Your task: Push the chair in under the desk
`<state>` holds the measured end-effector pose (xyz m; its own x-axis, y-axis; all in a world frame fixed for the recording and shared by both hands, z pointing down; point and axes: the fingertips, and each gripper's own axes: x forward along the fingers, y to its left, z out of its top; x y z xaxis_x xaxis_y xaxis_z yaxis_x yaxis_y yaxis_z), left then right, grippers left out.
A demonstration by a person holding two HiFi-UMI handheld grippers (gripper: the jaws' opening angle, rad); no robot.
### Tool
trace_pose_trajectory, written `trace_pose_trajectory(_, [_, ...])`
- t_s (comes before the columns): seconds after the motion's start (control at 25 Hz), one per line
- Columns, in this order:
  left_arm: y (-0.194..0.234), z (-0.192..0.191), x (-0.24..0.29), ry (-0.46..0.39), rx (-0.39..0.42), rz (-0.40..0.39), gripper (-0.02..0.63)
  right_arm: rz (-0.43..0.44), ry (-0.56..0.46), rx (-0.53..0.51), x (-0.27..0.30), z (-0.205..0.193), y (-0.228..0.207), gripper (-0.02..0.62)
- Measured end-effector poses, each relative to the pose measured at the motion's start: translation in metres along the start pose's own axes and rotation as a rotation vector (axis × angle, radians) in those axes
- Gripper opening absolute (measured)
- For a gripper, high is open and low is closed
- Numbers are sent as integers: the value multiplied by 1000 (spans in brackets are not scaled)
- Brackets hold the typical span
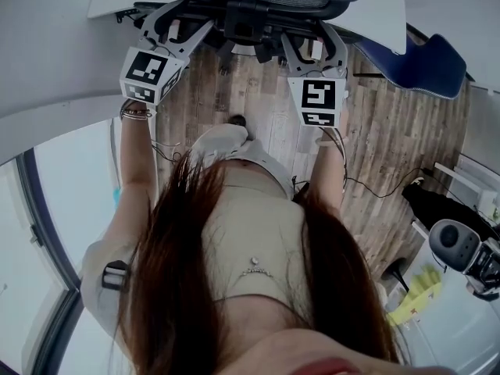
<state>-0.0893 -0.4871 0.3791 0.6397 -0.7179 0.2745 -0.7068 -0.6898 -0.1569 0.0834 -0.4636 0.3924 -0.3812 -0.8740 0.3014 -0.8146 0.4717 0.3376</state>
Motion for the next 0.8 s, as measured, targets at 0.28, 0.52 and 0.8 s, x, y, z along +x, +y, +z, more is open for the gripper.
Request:
trace_pose_trajectory(0.28, [-3,1,-5,-5,-2,7,247,2,-11,-5,-4,2,2,267])
trace_pose_trajectory(0.52, [0,4,-4,-15,1,12,247,4,-22,-10,-2,5,-1,267])
trace_pose_trajectory(0.8, [-1,1,-3,-20,-4,23,247,6,-21,-14,0,2,0,267])
